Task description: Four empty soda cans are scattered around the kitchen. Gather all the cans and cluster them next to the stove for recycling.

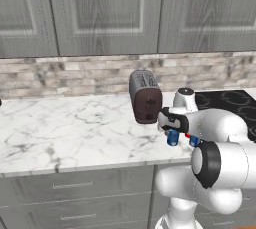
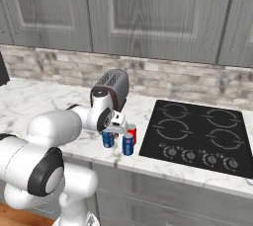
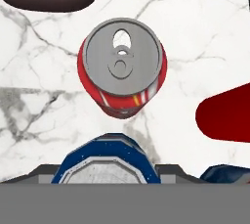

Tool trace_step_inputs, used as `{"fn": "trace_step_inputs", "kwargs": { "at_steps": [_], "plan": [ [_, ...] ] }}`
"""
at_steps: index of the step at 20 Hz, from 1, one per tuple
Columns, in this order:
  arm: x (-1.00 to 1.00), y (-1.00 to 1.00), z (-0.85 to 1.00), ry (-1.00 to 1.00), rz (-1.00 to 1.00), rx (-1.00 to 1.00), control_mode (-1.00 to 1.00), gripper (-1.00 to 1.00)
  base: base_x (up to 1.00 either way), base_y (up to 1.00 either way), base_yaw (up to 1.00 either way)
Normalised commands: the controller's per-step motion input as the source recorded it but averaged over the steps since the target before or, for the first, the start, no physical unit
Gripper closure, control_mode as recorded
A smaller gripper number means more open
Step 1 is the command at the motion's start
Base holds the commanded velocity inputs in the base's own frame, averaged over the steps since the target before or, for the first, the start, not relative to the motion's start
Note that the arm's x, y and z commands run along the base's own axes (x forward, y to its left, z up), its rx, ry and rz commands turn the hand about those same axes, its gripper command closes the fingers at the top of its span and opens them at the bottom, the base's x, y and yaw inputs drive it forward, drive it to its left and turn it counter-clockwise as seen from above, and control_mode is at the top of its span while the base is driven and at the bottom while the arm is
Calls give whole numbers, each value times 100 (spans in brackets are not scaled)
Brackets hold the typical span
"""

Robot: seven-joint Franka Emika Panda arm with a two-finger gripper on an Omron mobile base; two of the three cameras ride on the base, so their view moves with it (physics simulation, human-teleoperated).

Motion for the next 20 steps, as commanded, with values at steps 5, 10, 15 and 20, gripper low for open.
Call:
{"fn": "trace_step_inputs", "kwargs": {
  "at_steps": [5,10,15,20],
  "plan": [
    [-8,0,-11,0,0,0,-100,-100,0,0,0],
    [-2,0,1,-1,0,0,-100,-100,0,0,0],
    [-10,0,17,-1,0,0,-100,-100,0,0,0],
    [-14,0,42,0,0,3,-100,-100,0,0,0]
  ]
}}
